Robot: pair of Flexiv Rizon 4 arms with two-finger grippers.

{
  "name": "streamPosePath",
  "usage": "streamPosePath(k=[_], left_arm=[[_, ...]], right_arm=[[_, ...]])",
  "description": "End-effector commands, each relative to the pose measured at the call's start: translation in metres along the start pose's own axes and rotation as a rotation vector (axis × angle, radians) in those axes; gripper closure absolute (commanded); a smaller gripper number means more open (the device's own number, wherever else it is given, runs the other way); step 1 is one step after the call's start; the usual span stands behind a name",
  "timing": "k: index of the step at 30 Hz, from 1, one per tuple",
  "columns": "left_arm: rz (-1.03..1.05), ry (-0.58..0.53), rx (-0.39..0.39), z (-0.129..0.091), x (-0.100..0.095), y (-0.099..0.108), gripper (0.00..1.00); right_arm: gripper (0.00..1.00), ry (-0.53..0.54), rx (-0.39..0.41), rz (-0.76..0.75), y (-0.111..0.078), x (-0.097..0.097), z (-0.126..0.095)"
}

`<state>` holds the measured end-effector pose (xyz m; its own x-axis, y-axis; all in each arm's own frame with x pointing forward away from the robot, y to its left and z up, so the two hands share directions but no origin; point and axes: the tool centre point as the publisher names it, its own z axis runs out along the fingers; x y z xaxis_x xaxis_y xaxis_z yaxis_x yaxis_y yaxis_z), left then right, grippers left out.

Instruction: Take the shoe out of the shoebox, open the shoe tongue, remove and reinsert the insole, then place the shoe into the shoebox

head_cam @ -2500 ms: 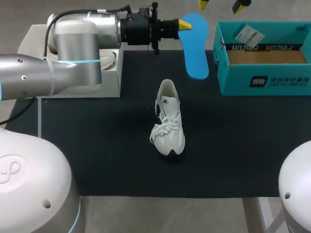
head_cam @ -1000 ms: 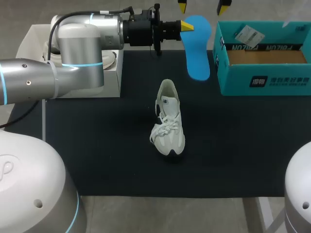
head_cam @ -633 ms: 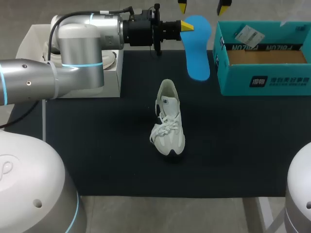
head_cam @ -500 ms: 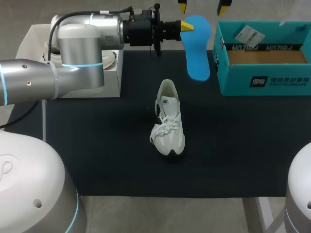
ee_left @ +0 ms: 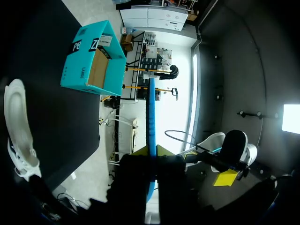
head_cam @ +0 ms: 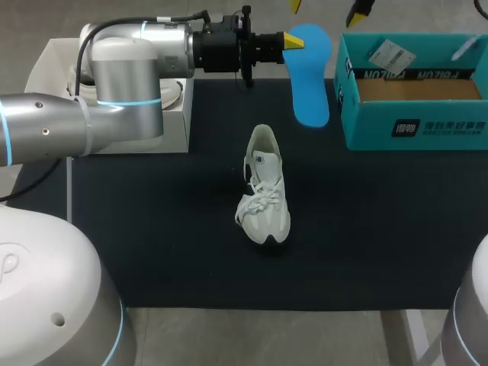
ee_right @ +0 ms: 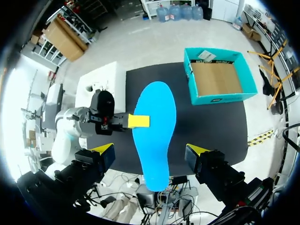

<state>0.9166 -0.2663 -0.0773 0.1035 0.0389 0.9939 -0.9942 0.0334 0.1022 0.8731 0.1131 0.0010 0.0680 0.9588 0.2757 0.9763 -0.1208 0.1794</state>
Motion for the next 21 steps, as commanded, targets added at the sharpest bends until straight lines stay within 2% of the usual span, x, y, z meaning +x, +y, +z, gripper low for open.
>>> streamPosePath(k=[1,7,10,16,21], left_arm=[[0.001,-0.002,0.001,-0.0002,0.0,0.0006,1.0],[0.001,-0.002,0.001,-0.0002,0.0,0.0006,1.0],[0.001,-0.002,0.001,-0.0002,0.0,0.0006,1.0],[0.001,-0.002,0.001,-0.0002,0.0,0.0006,1.0],[0.001,-0.002,0.001,-0.0002,0.0,0.0006,1.0]], right_arm=[[0.0,0.315,-0.159,0.033,-0.0145,-0.0339,0.0004],[0.0,0.521,-0.18,0.035,-0.0118,-0.0369,0.001],[0.0,0.614,-0.16,0.053,-0.0104,-0.0368,0.002],[0.0,0.689,-0.141,0.07,-0.0093,-0.0381,0.0037],[0.0,0.804,-0.136,0.079,-0.0107,-0.0424,0.0057]])
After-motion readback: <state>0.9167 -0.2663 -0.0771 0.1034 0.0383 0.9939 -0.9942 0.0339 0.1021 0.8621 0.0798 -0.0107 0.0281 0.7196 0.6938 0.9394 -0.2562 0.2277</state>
